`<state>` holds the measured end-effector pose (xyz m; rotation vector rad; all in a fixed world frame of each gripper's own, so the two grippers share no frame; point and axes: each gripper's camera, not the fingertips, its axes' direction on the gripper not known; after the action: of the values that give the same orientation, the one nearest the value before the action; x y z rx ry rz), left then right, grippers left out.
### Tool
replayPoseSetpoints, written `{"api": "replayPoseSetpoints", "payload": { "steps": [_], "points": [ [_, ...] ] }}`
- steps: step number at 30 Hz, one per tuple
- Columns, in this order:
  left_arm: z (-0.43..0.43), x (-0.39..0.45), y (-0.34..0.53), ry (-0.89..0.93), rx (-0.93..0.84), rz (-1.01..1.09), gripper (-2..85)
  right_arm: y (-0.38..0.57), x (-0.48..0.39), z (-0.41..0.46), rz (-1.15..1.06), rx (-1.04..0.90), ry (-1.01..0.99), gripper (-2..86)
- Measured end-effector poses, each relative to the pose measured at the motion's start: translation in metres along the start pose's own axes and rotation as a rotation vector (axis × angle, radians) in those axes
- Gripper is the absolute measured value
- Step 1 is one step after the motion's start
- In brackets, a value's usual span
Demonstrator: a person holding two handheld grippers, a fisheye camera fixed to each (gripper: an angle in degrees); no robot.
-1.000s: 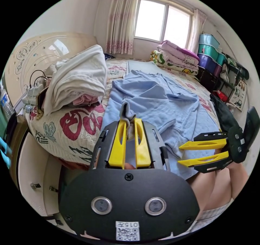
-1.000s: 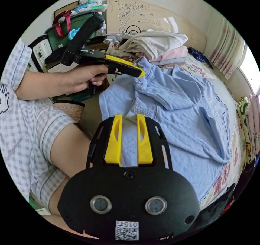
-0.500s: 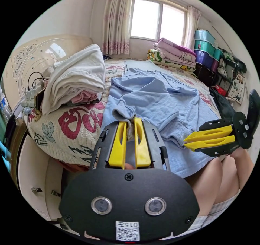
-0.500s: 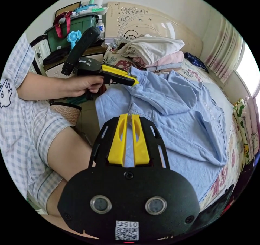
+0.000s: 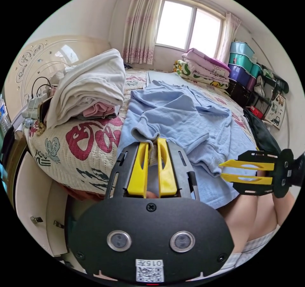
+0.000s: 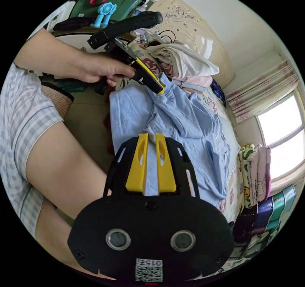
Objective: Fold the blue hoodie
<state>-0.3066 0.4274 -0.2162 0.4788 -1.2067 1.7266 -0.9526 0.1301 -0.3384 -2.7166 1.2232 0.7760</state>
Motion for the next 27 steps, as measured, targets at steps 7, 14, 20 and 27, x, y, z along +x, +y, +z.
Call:
{"api": "replayPoseSetpoints", "payload": {
  "steps": [7, 14, 20, 27],
  "points": [
    [0.014, 0.0, 0.007, 0.014, -0.001, -0.009, 5.0, 0.0, -0.042, 0.023, -0.022, 0.003, 0.077, 4.3],
    [0.028, -0.003, 0.016, 0.037, -0.003, -0.008, 5.0, 0.018, -0.053, 0.034, 0.023, -0.019, -0.008, 6.9],
    [0.038, -0.007, 0.027, 0.055, -0.002, -0.031, 5.0, 0.011, -0.086, 0.04, -0.018, -0.017, 0.072, 7.6],
    [0.048, -0.005, 0.039, 0.048, 0.001, -0.022, 5.0, -0.004, -0.114, 0.037, -0.006, -0.012, 0.102, 7.4]
  ]
}}
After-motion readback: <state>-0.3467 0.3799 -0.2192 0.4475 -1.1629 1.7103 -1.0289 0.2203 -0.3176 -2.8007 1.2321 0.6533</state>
